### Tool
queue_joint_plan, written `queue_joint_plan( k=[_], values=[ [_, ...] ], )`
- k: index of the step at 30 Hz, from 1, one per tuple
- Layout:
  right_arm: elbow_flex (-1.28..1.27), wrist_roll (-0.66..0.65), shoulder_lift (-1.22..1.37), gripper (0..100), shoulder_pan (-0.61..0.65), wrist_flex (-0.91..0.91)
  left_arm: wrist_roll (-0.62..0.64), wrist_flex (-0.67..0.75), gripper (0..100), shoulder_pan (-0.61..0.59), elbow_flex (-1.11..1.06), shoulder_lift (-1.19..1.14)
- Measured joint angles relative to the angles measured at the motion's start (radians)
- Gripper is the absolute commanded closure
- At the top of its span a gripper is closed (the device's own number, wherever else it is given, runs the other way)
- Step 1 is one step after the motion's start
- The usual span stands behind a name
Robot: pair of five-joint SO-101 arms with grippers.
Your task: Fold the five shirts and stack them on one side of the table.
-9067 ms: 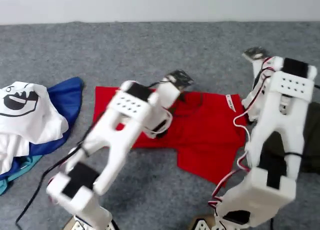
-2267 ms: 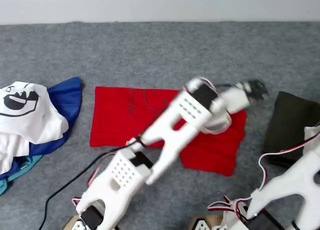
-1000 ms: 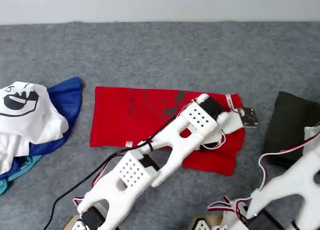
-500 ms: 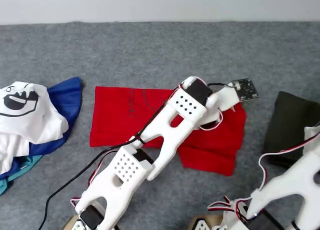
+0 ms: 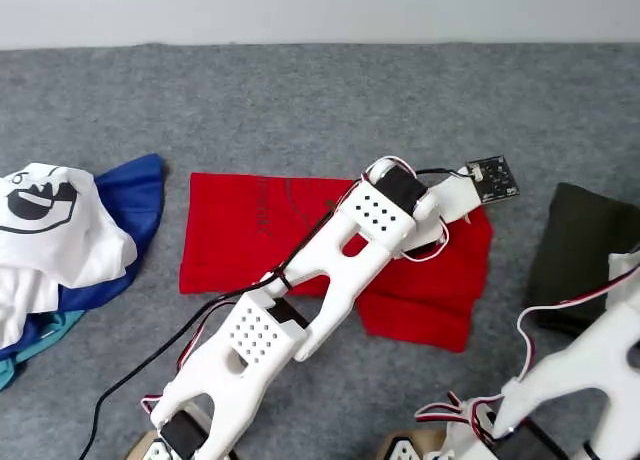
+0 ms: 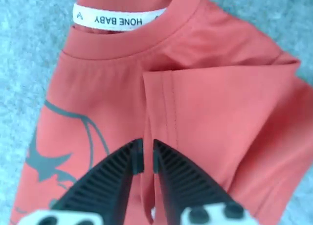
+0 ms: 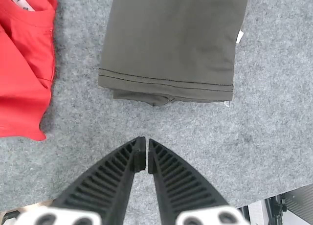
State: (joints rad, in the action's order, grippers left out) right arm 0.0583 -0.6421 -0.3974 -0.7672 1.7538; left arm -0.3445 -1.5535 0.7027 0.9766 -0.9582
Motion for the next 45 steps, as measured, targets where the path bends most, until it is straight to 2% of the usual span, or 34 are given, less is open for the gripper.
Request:
queue_joint_plan(
  k=[9, 14, 21, 26, 32, 39, 45],
  values=[
    [0.000, 0.000, 0.000, 97.6, 0.000, 0.000, 0.000, 0.048, 96, -0.011, -0.051, -0.043],
    [0.000, 0.000, 0.000, 97.6, 0.000, 0.000, 0.002, 0.046, 96, -0.041, 0.012, -0.103],
    [0.000, 0.000, 0.000, 97.6, 0.000, 0.000, 0.002, -0.011, 96, -0.086, 0.164, -0.190],
    [0.000, 0.000, 0.000, 97.6, 0.000, 0.000, 0.002, -0.118, 96, -0.103, 0.272, -0.207],
    [0.000, 0.000, 0.000, 97.6, 0.000, 0.000, 0.002, -0.170, 96, -0.048, 0.394, -0.207],
    [0.000, 0.000, 0.000, 97.6, 0.000, 0.000, 0.002, -0.172, 96, 0.063, 0.350, -0.218],
    [0.000, 0.000, 0.000, 97.6, 0.000, 0.000, 0.002, -0.126, 96, 0.029, 0.259, -0.219]
  ],
)
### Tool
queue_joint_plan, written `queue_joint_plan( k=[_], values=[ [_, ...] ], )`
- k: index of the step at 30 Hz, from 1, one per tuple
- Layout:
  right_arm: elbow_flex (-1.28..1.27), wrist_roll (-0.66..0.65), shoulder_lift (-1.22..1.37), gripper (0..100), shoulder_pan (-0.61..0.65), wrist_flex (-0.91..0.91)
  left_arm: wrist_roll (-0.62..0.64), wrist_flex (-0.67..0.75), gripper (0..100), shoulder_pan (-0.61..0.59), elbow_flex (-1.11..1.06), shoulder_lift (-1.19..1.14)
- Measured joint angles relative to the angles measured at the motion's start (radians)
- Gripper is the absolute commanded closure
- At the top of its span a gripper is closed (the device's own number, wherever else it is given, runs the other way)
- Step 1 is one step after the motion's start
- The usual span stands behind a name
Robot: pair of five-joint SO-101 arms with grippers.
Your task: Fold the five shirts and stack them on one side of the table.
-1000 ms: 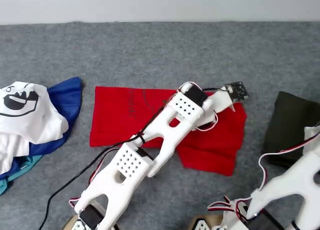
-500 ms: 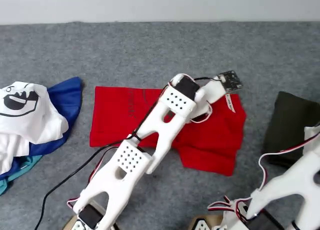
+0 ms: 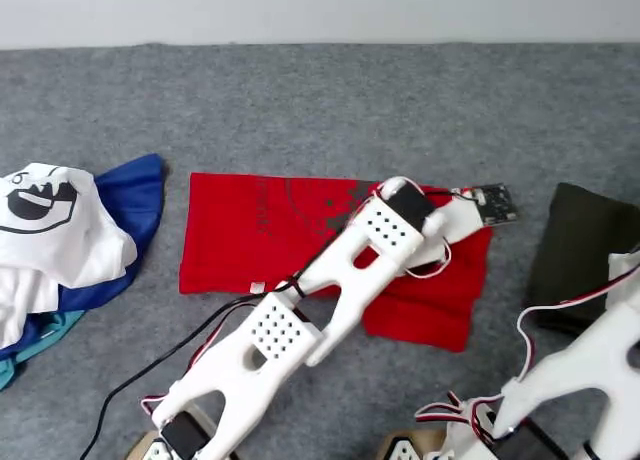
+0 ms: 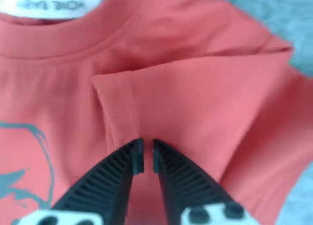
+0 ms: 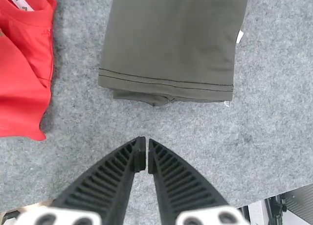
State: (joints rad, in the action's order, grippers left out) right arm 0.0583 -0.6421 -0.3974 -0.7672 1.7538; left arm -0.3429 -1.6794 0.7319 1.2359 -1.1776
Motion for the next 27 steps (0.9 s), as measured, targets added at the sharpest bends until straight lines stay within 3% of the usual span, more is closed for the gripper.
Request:
queue_joint_plan(
  k=[13, 27],
  values=[
    [0.000, 0.000, 0.000, 97.6, 0.000, 0.000, 0.000, 0.020, 96, -0.064, 0.000, 0.000],
    [0.000, 0.000, 0.000, 97.6, 0.000, 0.000, 0.041, -0.048, 96, 0.008, 0.255, 0.000]
  ],
)
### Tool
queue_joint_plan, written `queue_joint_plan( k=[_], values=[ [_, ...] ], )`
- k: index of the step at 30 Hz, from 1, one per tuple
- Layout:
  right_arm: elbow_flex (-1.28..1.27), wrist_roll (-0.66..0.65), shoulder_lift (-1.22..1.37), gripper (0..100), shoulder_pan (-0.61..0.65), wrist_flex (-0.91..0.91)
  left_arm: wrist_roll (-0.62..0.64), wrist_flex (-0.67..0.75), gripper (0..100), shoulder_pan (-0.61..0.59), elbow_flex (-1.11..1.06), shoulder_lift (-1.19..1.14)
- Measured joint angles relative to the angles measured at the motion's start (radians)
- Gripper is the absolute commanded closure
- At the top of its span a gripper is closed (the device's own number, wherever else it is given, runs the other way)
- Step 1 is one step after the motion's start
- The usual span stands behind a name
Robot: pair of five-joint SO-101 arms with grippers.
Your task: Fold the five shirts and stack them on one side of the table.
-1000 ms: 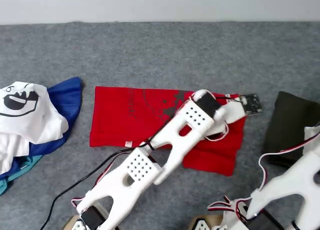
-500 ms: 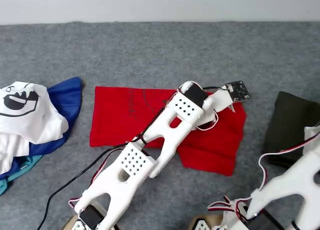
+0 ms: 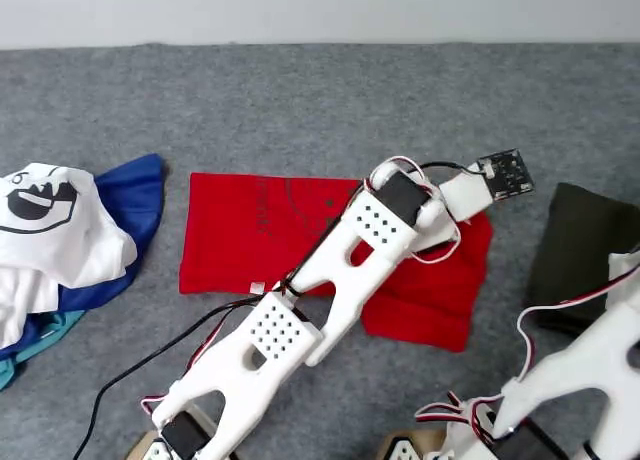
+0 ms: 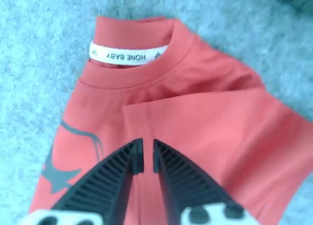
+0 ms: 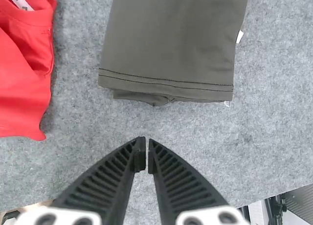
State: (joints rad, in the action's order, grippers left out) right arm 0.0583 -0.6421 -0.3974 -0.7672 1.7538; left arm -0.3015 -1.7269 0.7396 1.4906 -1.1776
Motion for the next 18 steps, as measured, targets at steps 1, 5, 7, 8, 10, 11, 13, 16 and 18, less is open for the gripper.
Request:
queue_joint_plan(
  k=[1, 5, 7, 8, 10, 11, 13, 16, 18],
  values=[
    [0.000, 0.000, 0.000, 97.6, 0.000, 0.000, 0.011, -0.002, 96, 0.009, 0.000, 0.000],
    [0.000, 0.000, 0.000, 97.6, 0.000, 0.002, 0.023, -0.002, 96, 0.063, -0.002, 0.000],
    [0.000, 0.000, 0.000, 97.6, 0.000, 0.002, 0.026, -0.002, 96, 0.089, -0.031, 0.002],
    [0.000, 0.000, 0.000, 97.6, 0.000, 0.002, 0.026, -0.002, 95, 0.100, -0.060, 0.009],
    [0.000, 0.000, 0.000, 97.6, 0.000, 0.002, 0.026, -0.002, 95, 0.115, -0.143, 0.037],
    [0.000, 0.000, 0.000, 97.6, 0.000, 0.002, 0.026, -0.002, 94, 0.117, -0.195, 0.061],
    [0.000, 0.000, 0.000, 97.6, 0.000, 0.002, 0.026, -0.002, 89, 0.114, -0.311, 0.121],
    [0.000, 0.000, 0.000, 97.6, 0.000, 0.002, 0.026, -0.002, 82, 0.114, -0.514, 0.238],
    [-0.003, 0.000, 0.000, 97.6, 0.000, 0.002, 0.026, 0.000, 80, 0.117, -0.655, 0.322]
  ],
)
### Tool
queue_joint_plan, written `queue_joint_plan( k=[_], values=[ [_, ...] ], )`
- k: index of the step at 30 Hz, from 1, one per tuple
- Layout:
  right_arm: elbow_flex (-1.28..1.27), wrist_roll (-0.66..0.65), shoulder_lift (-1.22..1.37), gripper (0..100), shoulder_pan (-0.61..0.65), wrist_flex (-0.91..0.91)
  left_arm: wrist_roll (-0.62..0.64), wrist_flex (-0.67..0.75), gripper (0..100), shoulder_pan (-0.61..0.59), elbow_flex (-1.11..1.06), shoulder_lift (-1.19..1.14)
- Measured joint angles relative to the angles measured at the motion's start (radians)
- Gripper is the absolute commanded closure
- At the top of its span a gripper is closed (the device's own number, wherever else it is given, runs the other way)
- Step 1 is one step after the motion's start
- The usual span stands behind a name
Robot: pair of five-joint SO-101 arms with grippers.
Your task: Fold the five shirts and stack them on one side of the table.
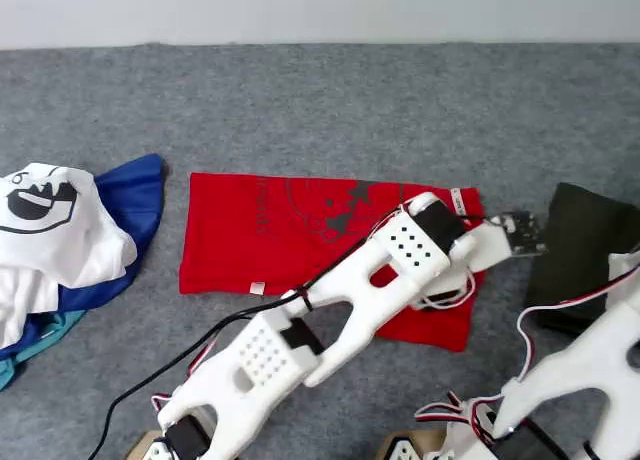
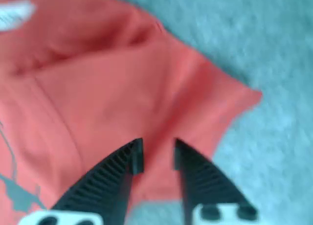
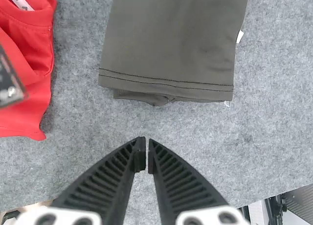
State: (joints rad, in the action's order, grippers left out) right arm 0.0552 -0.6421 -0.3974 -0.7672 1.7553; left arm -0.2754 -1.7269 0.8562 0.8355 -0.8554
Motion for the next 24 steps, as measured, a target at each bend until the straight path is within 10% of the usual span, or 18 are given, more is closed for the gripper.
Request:
queue_joint_plan(
  k=[11, 24],
  values=[
    [-0.077, 0.000, 0.000, 97.6, 0.000, 0.000, 0.005, 0.052, 80, 0.038, -0.367, 0.204],
    [-0.077, 0.000, 0.000, 97.6, 0.000, 0.000, -0.035, 0.117, 81, -0.023, -0.255, -0.005]
  ],
)
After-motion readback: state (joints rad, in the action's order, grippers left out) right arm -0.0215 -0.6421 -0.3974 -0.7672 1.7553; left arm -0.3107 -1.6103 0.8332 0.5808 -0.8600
